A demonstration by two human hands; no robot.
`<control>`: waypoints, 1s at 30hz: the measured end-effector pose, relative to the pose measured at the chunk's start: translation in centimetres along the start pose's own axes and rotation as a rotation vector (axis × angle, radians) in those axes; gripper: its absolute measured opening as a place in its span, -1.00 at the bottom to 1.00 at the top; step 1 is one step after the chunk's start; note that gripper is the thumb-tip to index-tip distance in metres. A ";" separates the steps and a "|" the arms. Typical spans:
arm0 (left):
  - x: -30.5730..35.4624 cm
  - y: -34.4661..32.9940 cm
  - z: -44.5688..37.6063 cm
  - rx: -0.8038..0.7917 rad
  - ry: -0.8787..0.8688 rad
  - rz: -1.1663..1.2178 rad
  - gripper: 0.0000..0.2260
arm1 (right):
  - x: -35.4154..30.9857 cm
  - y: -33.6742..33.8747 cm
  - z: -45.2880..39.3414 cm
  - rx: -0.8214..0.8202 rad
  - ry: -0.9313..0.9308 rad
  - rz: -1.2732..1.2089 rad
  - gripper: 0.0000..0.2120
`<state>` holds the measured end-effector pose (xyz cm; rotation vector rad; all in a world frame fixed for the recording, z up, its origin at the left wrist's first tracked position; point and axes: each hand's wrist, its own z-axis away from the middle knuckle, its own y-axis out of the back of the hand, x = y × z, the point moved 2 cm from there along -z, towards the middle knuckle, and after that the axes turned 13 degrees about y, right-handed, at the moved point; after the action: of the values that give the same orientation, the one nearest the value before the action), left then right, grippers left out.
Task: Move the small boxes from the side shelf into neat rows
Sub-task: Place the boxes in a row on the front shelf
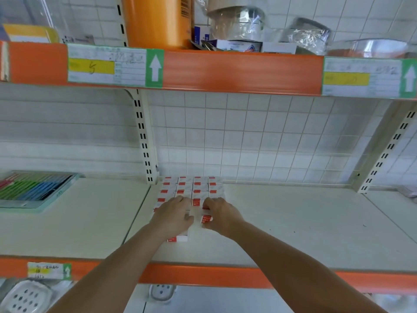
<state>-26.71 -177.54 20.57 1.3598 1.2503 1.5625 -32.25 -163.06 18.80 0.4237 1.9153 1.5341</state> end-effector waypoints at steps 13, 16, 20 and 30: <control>0.4 -0.4 -0.7 0.002 -0.013 0.003 -0.65 | 0.5 0.3 0.1 -0.029 0.070 0.105 -0.56; 0.5 -0.5 -0.9 0.008 -0.017 -0.011 -0.68 | 0.4 0.5 0.0 -0.017 0.062 0.104 -0.59; 0.7 -0.6 -1.3 0.003 -0.015 -0.008 -0.68 | 0.0 0.2 -0.5 -0.001 0.047 0.052 -0.64; 0.3 -0.5 -2.0 -0.001 -0.009 -0.021 -0.68 | 0.4 -0.4 -1.8 0.032 0.011 0.075 -0.73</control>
<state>-28.76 -177.56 20.17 1.3474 1.2539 1.5410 -33.61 -164.26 18.46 0.5074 1.9551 1.5584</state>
